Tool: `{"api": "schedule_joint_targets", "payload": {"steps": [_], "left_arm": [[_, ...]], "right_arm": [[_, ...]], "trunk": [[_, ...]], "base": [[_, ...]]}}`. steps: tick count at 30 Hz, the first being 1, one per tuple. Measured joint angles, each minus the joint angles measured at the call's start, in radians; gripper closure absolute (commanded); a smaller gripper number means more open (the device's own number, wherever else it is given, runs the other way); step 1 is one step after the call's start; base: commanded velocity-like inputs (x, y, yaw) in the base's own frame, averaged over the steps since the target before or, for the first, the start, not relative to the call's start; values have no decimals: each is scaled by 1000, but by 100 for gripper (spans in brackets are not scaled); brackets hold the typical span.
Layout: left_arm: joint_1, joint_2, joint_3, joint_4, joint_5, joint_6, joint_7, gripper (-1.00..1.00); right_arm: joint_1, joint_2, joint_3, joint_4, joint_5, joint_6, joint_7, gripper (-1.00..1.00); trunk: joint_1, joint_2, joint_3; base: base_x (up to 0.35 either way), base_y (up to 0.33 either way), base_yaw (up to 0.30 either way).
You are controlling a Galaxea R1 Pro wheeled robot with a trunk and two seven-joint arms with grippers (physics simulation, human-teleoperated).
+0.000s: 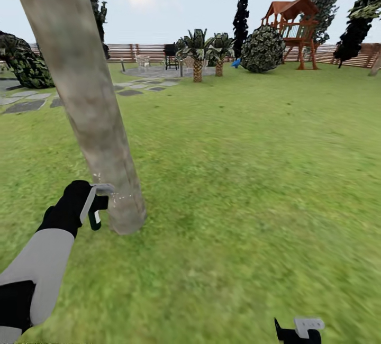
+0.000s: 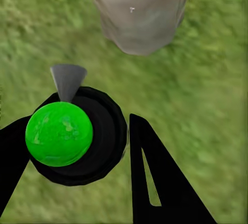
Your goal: In the garden, pick up the pesticide atomizer on the floor and spray pesticide onto both trees until each tree trunk is fully covered.
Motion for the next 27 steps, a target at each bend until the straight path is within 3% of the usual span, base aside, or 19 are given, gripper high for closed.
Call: {"api": "schedule_joint_targets", "payload": {"steps": [6, 21, 27], "left_arm": [[-6, -8, -1, 0, 0, 0, 0, 100], [-6, -8, -2, 1, 0, 0, 0, 100], [-6, -8, -2, 0, -1, 0, 0, 100]], "right_arm": [[0, 0, 0, 0, 0, 0, 0, -100], [1, -1, 0, 0, 0, 0, 0, -100], [0, 0, 0, 0, 0, 0, 0, -100]], "trunk": [[0, 0, 0], [0, 0, 0], [0, 0, 0]], "base": [[201, -216, 263], [98, -269, 16], [82, -273, 233]]}}
